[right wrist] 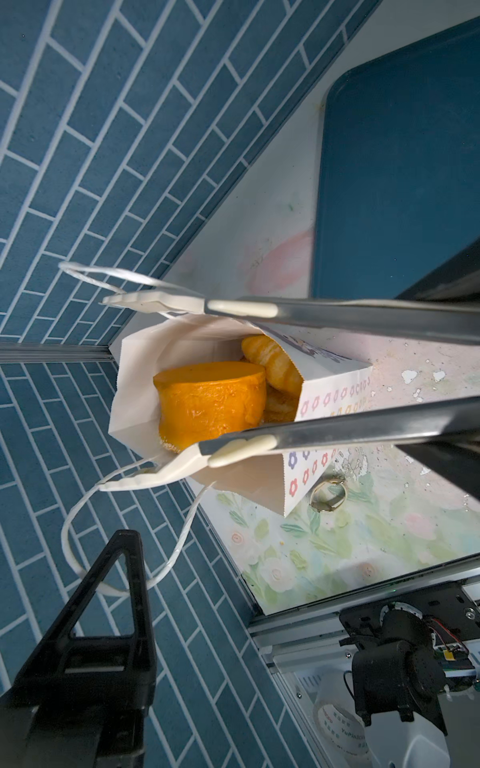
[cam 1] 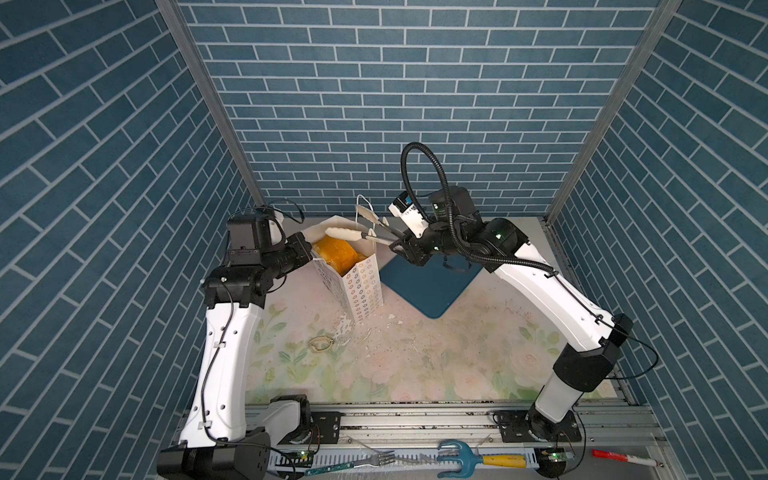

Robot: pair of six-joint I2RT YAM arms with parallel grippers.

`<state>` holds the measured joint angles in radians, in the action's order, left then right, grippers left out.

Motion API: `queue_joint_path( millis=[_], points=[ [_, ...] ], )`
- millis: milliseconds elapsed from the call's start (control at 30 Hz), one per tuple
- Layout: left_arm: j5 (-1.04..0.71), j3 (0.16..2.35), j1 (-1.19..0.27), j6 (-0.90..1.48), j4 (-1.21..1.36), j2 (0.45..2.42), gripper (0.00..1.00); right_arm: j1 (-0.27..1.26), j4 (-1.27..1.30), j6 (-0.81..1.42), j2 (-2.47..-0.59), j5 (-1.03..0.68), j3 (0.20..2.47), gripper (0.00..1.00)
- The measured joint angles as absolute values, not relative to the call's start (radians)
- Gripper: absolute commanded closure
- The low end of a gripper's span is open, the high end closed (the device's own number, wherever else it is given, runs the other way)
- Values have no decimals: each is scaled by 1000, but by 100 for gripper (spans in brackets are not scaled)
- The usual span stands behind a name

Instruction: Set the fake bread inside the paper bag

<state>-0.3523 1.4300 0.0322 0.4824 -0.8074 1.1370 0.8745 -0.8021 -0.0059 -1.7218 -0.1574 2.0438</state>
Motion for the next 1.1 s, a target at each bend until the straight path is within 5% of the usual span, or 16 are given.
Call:
queue_joint_path(
  millis=[367,700,1100],
  points=[
    [-353,1442,32,482,-807,1172,98,876,-802,-8,-1711,-131,2199,62],
    [-267,1596,31,386,-885,1207,44,712,-850,11,-1649,18,2189,63],
    [-88,1663,205,289,-906,1196,33,342,-808,125,-1406,136,1596,60]
  ],
)
